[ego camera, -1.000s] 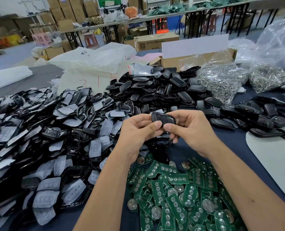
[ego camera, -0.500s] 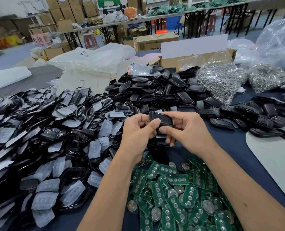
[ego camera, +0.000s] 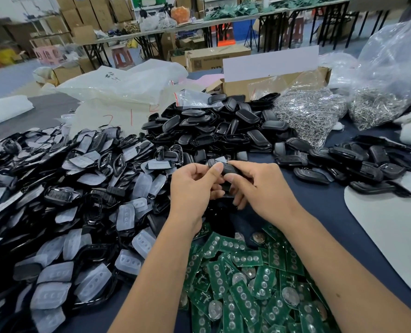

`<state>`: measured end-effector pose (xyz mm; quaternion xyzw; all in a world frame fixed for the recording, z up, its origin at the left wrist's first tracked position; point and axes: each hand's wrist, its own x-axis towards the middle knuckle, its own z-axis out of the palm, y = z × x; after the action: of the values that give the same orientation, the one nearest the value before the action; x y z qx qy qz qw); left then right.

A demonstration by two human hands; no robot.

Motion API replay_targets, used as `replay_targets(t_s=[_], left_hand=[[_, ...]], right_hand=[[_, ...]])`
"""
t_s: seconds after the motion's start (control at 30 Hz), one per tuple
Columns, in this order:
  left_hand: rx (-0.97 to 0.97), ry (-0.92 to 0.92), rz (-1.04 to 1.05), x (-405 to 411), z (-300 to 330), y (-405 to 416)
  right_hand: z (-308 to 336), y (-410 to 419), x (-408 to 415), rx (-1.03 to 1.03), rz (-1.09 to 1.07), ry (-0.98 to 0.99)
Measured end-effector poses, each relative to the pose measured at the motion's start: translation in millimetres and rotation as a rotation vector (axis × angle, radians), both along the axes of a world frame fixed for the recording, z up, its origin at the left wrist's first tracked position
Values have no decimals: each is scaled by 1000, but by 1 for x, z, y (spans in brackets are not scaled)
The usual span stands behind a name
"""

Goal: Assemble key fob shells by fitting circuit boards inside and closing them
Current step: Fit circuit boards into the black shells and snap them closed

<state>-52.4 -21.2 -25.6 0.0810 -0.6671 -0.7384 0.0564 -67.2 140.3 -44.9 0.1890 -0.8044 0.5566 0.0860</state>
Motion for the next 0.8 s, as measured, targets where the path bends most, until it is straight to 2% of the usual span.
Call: replay_targets(t_s=[0.17, 0.27, 0.53, 0.8], left_hand=[[175, -108, -66, -3, 6, -1], [223, -80, -92, -2, 8, -1], [146, 44, -126, 2, 5, -6], [342, -41, -96, 3, 7, 1]], right_hand=[[1, 1, -3, -108, -33, 17], [2, 1, -4, -206, -10, -33], [7, 5, 0, -150, -34, 20], [3, -1, 0, -248, -60, 41]])
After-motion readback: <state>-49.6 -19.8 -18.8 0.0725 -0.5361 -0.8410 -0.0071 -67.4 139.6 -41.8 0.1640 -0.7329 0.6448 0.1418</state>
